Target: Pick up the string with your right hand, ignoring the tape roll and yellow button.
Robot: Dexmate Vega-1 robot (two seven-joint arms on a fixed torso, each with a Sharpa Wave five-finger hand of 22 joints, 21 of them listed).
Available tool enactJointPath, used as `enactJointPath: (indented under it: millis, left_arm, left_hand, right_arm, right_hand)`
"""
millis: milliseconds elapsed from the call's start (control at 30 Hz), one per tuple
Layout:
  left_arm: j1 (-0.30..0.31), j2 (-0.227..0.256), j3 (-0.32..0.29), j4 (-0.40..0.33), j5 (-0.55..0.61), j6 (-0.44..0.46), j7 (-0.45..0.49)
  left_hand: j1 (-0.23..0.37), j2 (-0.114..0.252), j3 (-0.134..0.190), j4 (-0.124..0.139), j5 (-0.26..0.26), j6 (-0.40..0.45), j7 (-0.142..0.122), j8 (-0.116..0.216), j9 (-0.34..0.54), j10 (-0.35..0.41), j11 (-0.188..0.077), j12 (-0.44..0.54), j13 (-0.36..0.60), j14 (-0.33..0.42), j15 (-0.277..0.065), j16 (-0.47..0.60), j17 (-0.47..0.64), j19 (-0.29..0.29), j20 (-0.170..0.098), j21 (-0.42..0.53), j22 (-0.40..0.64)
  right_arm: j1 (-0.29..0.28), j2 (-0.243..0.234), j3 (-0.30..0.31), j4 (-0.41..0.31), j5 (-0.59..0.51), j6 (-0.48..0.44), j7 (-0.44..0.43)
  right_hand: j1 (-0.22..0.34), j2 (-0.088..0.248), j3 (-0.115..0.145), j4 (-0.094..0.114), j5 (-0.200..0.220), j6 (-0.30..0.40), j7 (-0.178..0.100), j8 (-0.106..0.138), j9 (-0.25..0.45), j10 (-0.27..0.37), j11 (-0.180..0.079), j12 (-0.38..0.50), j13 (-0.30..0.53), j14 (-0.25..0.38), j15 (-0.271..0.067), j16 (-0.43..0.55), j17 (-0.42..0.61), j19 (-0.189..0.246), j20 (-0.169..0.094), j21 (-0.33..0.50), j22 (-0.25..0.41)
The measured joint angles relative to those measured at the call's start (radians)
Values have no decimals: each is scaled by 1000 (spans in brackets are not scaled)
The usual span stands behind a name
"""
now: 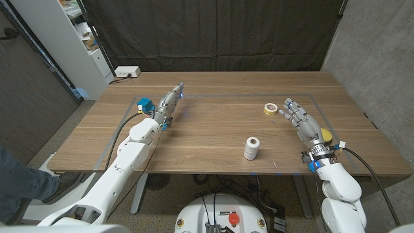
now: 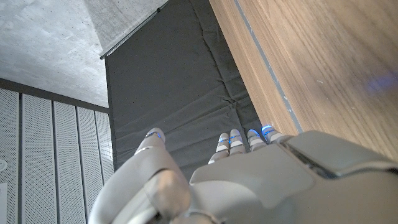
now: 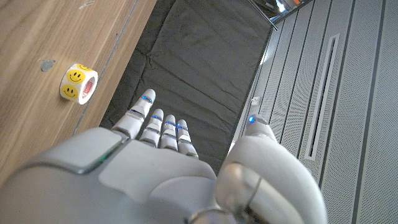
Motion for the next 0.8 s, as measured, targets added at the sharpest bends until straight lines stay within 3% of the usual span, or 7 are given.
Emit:
enactJointPath:
  millis: [800]
  left_arm:
    - [-44, -10, 13, 54, -2, -7, -15]
  left_hand:
    - [4, 4, -4, -4, 0, 0, 0, 0, 0, -4, 4, 0, 0, 0, 0, 0, 0, 0, 0, -4, 0]
  right_arm:
    - [-24, 6, -13, 30, -48, 63, -17]
  right_hand:
    - [11, 0, 0, -8, 4, -2, -5, 0, 0, 6, -5, 0, 0, 0, 0, 0, 0, 5, -5, 0, 0]
